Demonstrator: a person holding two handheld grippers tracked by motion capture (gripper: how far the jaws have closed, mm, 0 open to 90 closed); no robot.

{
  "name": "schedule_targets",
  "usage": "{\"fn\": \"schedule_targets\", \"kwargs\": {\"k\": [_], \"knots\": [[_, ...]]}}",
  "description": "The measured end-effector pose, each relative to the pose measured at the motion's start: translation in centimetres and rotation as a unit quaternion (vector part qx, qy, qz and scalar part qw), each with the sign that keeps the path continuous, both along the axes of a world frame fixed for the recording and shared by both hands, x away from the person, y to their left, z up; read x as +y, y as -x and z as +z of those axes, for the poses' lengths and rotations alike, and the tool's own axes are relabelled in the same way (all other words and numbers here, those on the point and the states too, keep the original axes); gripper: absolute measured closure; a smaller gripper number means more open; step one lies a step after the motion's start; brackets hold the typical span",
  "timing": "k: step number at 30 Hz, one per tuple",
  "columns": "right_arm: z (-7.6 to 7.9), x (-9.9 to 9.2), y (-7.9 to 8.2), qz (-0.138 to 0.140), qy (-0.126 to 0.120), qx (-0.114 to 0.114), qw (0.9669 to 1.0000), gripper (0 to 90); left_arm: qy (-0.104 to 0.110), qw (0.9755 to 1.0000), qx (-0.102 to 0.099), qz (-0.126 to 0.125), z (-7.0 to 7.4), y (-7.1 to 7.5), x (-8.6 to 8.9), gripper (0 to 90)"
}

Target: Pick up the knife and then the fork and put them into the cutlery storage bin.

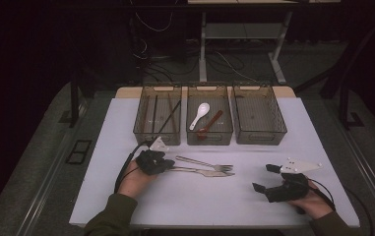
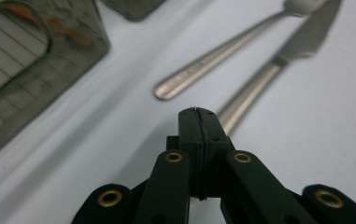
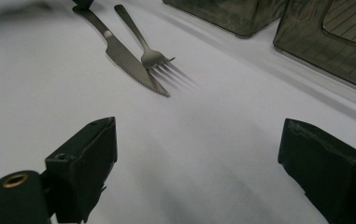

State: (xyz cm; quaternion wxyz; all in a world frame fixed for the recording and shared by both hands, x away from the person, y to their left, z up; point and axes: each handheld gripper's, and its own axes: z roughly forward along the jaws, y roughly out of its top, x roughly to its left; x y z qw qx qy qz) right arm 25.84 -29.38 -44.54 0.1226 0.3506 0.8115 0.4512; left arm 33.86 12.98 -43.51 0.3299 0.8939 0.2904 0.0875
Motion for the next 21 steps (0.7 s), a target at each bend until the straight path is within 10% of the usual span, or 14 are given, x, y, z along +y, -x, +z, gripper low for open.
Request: {"fn": "schedule_targets", "kwargs": {"k": [21], "knots": [[0.0,-0.1,0.0,-0.002,-0.001,-0.001,1.0000,11.6,0.004,0.9968,0.054,-0.058,-0.2,2.1,-0.1,88.8]]}}
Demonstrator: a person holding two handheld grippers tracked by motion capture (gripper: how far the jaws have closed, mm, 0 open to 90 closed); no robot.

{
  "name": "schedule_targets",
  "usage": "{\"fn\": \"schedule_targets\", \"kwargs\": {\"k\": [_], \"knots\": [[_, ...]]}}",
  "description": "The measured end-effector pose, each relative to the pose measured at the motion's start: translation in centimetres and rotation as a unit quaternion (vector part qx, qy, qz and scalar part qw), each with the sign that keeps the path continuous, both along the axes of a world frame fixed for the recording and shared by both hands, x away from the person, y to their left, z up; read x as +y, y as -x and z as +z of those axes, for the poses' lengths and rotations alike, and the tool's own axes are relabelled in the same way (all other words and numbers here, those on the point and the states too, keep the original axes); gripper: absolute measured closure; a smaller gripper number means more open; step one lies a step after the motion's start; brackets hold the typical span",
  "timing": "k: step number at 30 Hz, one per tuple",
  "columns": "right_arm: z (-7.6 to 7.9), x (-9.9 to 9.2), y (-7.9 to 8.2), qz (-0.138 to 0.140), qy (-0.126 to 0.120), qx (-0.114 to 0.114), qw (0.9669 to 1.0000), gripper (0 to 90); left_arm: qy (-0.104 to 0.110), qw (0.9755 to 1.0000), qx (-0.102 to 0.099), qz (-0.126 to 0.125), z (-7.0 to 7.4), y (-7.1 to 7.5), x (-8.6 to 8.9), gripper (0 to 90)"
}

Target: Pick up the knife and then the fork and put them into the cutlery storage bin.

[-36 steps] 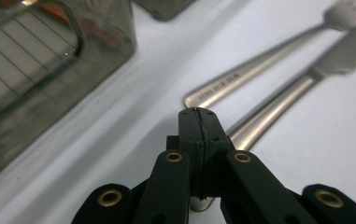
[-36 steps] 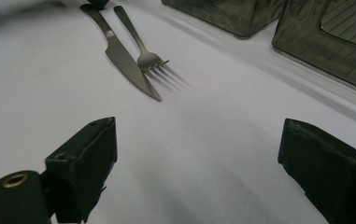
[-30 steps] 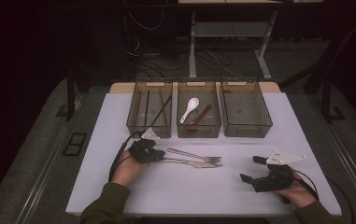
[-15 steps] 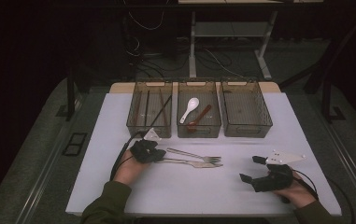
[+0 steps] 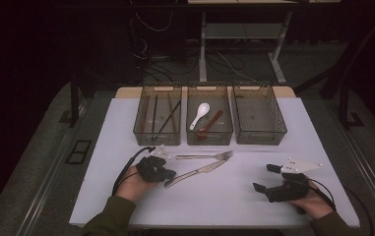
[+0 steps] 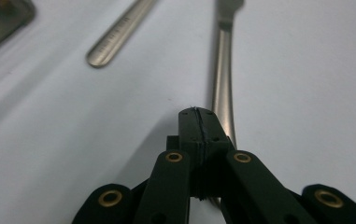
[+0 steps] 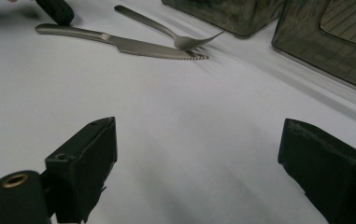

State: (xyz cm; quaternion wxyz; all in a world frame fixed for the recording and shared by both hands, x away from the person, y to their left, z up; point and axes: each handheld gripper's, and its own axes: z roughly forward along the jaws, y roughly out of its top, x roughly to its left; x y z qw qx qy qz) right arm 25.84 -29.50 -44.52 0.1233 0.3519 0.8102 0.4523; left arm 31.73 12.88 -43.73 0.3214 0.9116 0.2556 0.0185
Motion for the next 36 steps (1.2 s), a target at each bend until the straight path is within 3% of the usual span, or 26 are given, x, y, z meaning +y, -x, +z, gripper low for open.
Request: {"fn": "schedule_targets", "kwargs": {"k": [7,12,14,19,26,31,33,36], "knots": [[0.0,0.1,0.0,0.000,0.001,0.000,1.0000,11.6,0.008,0.9999,-0.005,0.007,0.6,0.1,-0.5,88.4],[0.0,0.1,-0.1,-0.001,0.001,0.002,1.0000,11.6,0.024,0.9996,-0.011,0.013,2.2,-0.2,-1.9,78.0],[0.0,0.1,0.0,0.000,0.002,0.002,1.0000,11.6,0.019,0.9997,-0.006,0.010,2.5,-0.6,-2.9,74.9],[-0.1,0.1,-0.1,-0.001,0.002,0.002,1.0000,11.6,-0.030,0.9995,0.013,-0.004,2.5,-1.7,-5.3,70.0],[0.0,0.0,0.0,0.000,0.000,0.002,1.0000,11.6,-0.087,0.9952,0.031,-0.032,1.5,-2.5,-7.9,70.6],[0.0,0.0,0.0,0.001,0.000,0.002,1.0000,11.6,-0.112,0.9920,0.048,-0.035,1.5,-2.9,-8.6,73.1],[0.0,0.0,0.0,0.001,0.001,0.002,1.0000,11.6,-0.124,0.9904,0.045,-0.041,1.6,-3.0,-8.8,73.6],[-0.1,0.0,0.0,0.001,0.001,0.002,1.0000,11.6,-0.128,0.9902,0.040,-0.041,1.6,-2.8,-8.9,73.5]]}}
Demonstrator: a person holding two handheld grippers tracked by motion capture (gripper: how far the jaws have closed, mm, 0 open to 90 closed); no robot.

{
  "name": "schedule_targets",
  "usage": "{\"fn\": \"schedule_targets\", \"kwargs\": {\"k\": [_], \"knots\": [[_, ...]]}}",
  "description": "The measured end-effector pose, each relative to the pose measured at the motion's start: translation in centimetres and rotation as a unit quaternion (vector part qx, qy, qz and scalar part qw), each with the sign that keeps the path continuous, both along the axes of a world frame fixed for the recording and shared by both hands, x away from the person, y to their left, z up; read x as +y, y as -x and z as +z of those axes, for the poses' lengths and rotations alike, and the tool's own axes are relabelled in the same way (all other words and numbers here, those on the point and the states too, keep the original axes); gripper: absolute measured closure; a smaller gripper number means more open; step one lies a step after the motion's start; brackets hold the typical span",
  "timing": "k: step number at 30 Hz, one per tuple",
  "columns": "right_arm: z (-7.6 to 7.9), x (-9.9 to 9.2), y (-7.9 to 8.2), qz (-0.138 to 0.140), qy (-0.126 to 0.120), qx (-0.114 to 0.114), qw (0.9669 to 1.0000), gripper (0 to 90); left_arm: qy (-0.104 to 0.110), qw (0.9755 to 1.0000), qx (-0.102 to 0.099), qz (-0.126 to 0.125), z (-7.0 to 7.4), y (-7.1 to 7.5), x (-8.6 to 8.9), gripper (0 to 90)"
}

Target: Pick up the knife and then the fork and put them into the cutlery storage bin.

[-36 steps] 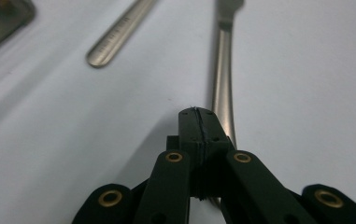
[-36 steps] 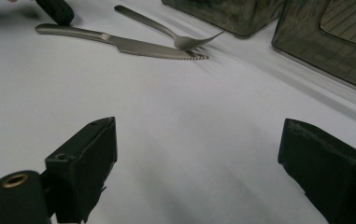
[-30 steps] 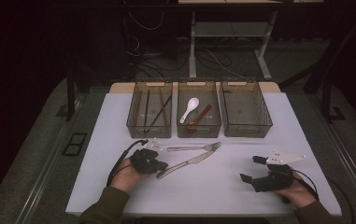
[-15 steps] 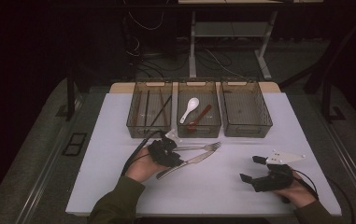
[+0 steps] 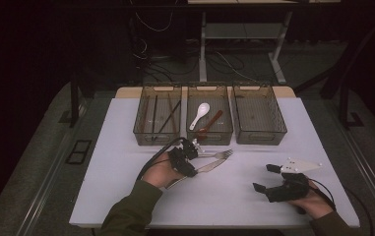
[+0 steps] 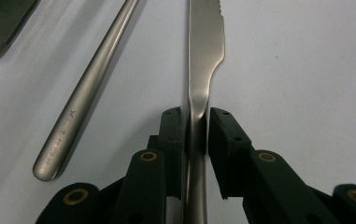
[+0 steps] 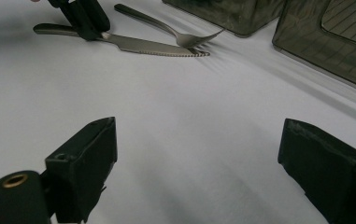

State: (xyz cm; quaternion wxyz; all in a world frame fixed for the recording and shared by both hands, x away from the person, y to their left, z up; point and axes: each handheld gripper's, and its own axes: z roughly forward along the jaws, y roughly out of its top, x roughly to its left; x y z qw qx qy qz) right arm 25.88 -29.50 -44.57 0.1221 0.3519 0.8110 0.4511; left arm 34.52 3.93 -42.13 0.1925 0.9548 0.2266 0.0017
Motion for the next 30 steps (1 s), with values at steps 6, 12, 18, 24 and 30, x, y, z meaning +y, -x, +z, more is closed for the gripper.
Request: {"fn": "schedule_targets", "kwargs": {"k": [6,12,18,24,30], "knots": [[0.0,0.0,0.0,0.001,0.000,0.001,1.0000,11.6,0.020,0.9995,-0.022,0.008,-0.4,0.7,0.5,75.4],[0.0,0.1,0.0,0.002,0.001,0.001,1.0000,11.6,0.021,0.9994,-0.027,0.004,-0.4,0.9,0.5,78.7],[-0.1,0.1,0.0,0.002,0.002,0.001,1.0000,11.6,0.028,0.9992,-0.030,0.001,-0.5,1.0,0.7,78.9],[0.0,-0.1,0.1,0.000,-0.001,0.001,1.0000,11.6,0.040,0.9988,-0.026,0.007,-0.5,1.2,1.1,78.4],[0.0,-0.1,0.1,0.001,0.001,0.002,1.0000,11.6,0.061,0.9980,-0.015,0.012,-0.7,1.1,1.8,77.3]]}}
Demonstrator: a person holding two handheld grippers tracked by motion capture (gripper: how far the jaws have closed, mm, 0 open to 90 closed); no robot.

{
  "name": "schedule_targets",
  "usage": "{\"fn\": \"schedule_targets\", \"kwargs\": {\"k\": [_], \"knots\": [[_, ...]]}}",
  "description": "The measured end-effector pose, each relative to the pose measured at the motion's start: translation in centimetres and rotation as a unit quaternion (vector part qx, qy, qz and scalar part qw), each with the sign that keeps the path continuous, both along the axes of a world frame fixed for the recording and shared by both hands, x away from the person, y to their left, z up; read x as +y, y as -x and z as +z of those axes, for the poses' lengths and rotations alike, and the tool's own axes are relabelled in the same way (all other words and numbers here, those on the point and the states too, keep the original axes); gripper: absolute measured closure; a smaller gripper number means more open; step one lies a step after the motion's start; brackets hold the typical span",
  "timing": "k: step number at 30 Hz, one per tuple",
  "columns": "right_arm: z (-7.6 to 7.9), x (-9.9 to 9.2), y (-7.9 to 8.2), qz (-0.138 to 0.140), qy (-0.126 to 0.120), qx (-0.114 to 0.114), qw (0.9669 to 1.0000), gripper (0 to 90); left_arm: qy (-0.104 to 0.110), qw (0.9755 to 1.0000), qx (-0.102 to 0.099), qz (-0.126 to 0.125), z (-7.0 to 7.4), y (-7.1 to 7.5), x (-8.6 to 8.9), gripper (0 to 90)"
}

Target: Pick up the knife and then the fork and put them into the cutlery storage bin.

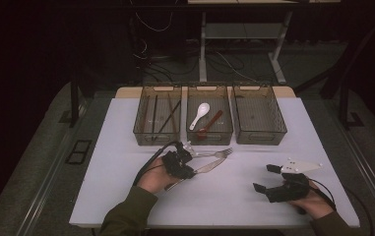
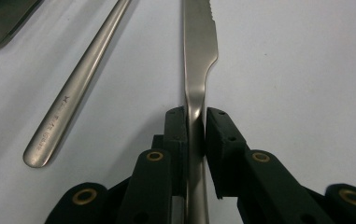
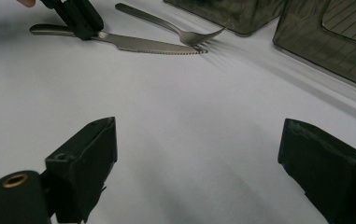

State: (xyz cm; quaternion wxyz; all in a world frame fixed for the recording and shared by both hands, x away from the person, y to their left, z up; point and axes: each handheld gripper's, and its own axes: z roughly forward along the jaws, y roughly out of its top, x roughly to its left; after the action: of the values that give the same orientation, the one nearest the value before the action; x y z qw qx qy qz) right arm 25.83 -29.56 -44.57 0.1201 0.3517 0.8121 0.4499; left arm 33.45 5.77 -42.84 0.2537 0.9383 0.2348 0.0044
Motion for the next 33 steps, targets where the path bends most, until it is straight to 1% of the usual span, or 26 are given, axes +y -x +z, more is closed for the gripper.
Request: {"fn": "schedule_targets", "kwargs": {"k": [2,5,10,11,13,15,18,20,22,26,27,30,31,32,33], "knots": [[0.0,0.0,0.0,0.001,0.000,-0.001,1.0000,11.6,-0.002,1.0000,-0.003,0.002,0.0,0.2,0.0,77.7],[-0.1,0.1,-0.1,0.002,0.002,0.000,1.0000,11.6,0.010,0.9999,-0.004,0.003,-0.2,0.2,0.2,78.4],[-0.1,0.2,-0.1,0.002,0.003,0.000,1.0000,11.6,0.004,0.9999,-0.014,-0.006,-0.2,0.4,0.2,78.9],[-0.1,0.2,-0.1,0.001,0.003,0.000,1.0000,11.6,0.006,0.9998,-0.020,-0.006,-0.2,0.5,0.2,79.0],[-0.1,0.1,-0.1,0.000,0.001,-0.001,1.0000,11.6,0.005,0.9996,-0.025,-0.011,-0.2,0.6,0.2,79.0],[-0.1,0.1,-0.1,0.000,0.000,-0.002,1.0000,11.6,0.008,0.9996,-0.023,-0.010,-0.2,0.6,0.3,79.0],[0.0,0.0,0.0,0.000,0.001,0.000,1.0000,11.6,0.009,0.9995,-0.029,-0.012,-0.1,0.7,0.2,79.1],[0.0,0.0,0.0,0.000,0.001,-0.001,1.0000,11.6,0.013,0.9996,-0.024,-0.011,-0.2,0.7,0.3,79.1],[0.0,0.0,-0.1,0.001,0.002,-0.002,1.0000,11.6,0.013,0.9995,-0.023,-0.017,0.0,0.7,0.3,79.1],[0.0,0.1,0.0,0.001,0.002,-0.001,1.0000,11.6,0.034,0.9986,-0.035,-0.021,0.5,1.0,0.3,79.1],[0.0,0.1,0.0,0.001,0.002,-0.001,1.0000,11.6,0.037,0.9983,-0.037,-0.025,0.6,1.0,0.3,79.1],[0.0,0.2,0.0,0.002,0.001,-0.002,1.0000,11.6,0.051,0.9973,-0.047,-0.025,1.0,1.2,0.3,79.1],[0.0,0.2,0.0,0.003,0.001,-0.003,1.0000,11.6,0.059,0.9970,-0.046,-0.020,1.1,1.3,0.3,79.1],[0.0,0.3,0.0,0.003,0.002,-0.002,1.0000,11.6,0.063,0.9966,-0.048,-0.022,1.4,1.3,0.4,79.0],[0.0,0.3,0.0,0.005,0.002,-0.001,1.0000,11.6,0.072,0.9959,-0.050,-0.020,1.6,1.3,0.4,79.1]]}}
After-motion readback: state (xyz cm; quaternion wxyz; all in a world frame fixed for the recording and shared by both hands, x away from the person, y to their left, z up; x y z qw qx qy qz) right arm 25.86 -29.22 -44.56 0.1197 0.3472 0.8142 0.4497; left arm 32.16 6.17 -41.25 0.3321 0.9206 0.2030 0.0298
